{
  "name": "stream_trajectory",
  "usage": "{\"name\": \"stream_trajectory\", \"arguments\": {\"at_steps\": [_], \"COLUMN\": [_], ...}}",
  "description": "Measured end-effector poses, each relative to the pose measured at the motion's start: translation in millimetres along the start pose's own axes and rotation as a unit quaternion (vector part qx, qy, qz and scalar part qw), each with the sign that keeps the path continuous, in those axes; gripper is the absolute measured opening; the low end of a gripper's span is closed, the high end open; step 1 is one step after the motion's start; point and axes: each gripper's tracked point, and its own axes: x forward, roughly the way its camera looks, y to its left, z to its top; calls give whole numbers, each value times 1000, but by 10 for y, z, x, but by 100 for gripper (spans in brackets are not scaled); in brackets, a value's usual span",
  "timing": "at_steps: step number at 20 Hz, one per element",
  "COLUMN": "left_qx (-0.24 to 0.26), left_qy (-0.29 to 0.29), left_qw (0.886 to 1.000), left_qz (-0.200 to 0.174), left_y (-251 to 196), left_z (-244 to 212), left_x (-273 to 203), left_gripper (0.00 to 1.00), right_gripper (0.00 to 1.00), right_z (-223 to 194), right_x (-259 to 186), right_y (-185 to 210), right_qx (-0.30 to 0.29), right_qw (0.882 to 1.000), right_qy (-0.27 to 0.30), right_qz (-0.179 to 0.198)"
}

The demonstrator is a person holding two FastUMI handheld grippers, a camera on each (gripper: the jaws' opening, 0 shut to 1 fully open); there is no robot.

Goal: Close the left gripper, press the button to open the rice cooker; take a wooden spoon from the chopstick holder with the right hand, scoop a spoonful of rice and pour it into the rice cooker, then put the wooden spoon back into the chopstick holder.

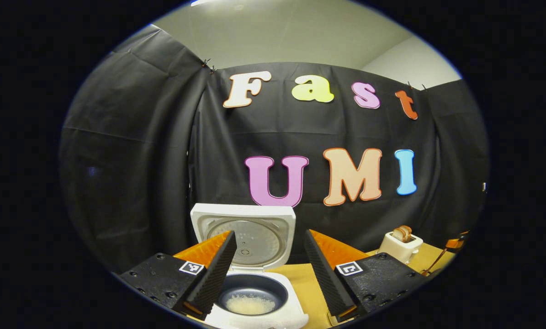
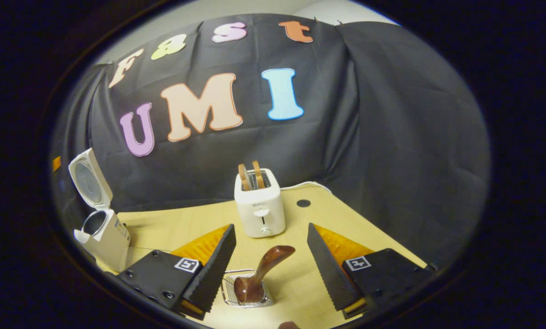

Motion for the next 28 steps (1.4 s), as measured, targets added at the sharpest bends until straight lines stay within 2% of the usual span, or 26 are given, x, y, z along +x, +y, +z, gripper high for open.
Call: {"name": "stream_trajectory", "arguments": {"at_steps": [1, 6, 7, 8, 12, 13, 17, 18, 23, 25, 27, 28], "left_qx": [-7, -34, -31, -25, -19, -21, 15, 21, 34, 29, 24, 19], "left_qy": [1, 8, 10, 10, 12, 18, 27, 32, 77, 66, 74, 76], "left_qw": [1000, 999, 999, 1000, 1000, 999, 999, 999, 996, 997, 997, 997], "left_qz": [-2, 1, 1, 1, -17, -18, -15, -16, -6, -5, -5, -5], "left_y": [66, 360, 399, 424, 431, 427, 440, 436, 414, 413, 417, 419], "left_z": [43, 188, 224, 242, 299, 290, 226, 180, -155, -111, -130, -141], "left_x": [75, 493, 581, 669, 1015, 1111, 1492, 1551, 1810, 1822, 1772, 1777], "left_gripper": [89, 89, 84, 92, 84, 88, 88, 84, 88, 89, 85, 89], "right_gripper": [99, 99, 99, 99, 99, 99, 99, 99, 99, 99, 99, 99], "right_z": [45, 118, 99, 90, 37, 16, -55, -76, -161, -154, -156, -153], "right_x": [-33, -200, -220, -260, -305, -328, -408, -420, -464, -474, -476, -478], "right_y": [-5, -29, -35, -37, -32, -32, 29, 53, 149, 169, 182, 198], "right_qx": [-3, -18, -21, -22, -27, -30, -34, -33, -48, -53, -51, -48], "right_qw": [1000, 1000, 1000, 1000, 999, 999, 999, 999, 999, 999, 999, 999], "right_qy": [-6, -14, -13, -12, -10, -10, -5, -3, 2, 1, 0, -1], "right_qz": [-1, -10, -12, -14, -18, -19, -19, -18, -9, -7, -4, -2]}}
